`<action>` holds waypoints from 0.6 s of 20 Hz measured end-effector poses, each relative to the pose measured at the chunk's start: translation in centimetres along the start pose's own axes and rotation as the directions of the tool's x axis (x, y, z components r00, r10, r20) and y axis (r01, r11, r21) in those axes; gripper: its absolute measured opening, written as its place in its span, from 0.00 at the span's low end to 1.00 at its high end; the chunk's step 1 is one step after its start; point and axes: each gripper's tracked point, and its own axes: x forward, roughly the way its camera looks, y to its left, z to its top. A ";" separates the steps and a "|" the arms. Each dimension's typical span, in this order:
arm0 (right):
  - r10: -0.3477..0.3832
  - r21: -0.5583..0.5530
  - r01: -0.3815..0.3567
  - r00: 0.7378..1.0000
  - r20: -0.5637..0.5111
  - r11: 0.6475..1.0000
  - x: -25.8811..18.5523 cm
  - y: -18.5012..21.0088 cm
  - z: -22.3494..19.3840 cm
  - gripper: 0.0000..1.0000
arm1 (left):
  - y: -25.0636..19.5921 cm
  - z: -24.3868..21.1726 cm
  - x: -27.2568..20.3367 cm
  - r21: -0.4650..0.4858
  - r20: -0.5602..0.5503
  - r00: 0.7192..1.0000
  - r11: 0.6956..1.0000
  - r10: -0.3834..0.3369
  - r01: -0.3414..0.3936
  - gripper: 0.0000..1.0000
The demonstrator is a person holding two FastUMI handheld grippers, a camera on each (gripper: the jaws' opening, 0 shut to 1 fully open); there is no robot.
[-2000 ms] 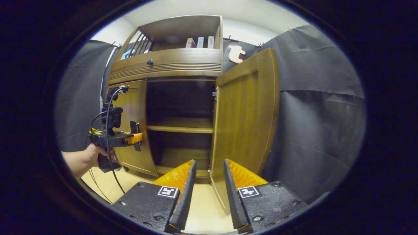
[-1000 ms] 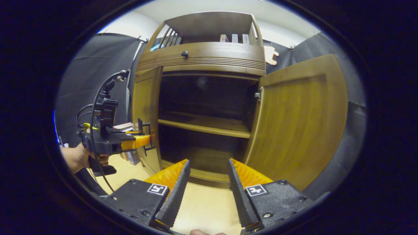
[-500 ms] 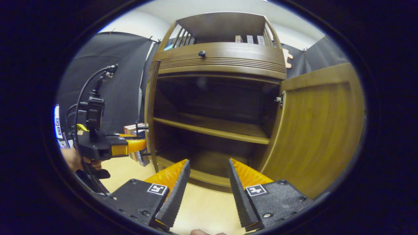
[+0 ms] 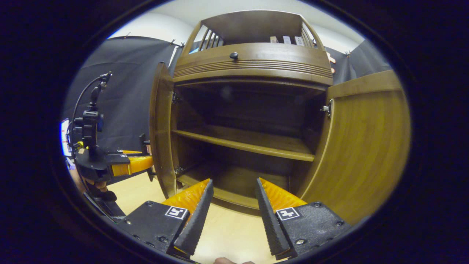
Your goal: Open the right door of the double-door shoe cabinet with the right hand, and open the left door with the left hand.
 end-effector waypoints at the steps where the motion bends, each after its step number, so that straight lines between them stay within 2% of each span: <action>1: 0.004 -0.003 -0.004 1.000 -0.001 1.000 0.2 0.1 0.0 0.75 | 0.6 -0.1 -0.5 -0.001 0.000 1.000 1.000 0.013 -0.013 0.21; 9: 0.043 -0.031 -0.044 0.999 -0.008 0.999 1.9 1.6 -0.2 0.76 | 5.8 -0.7 -3.2 0.017 0.003 0.990 0.989 0.144 -0.144 0.21; 12: 0.050 -0.040 -0.051 0.999 -0.005 0.998 2.2 2.1 0.0 0.76 | 8.6 -1.9 -3.3 0.018 -0.019 0.975 0.975 0.221 -0.220 0.21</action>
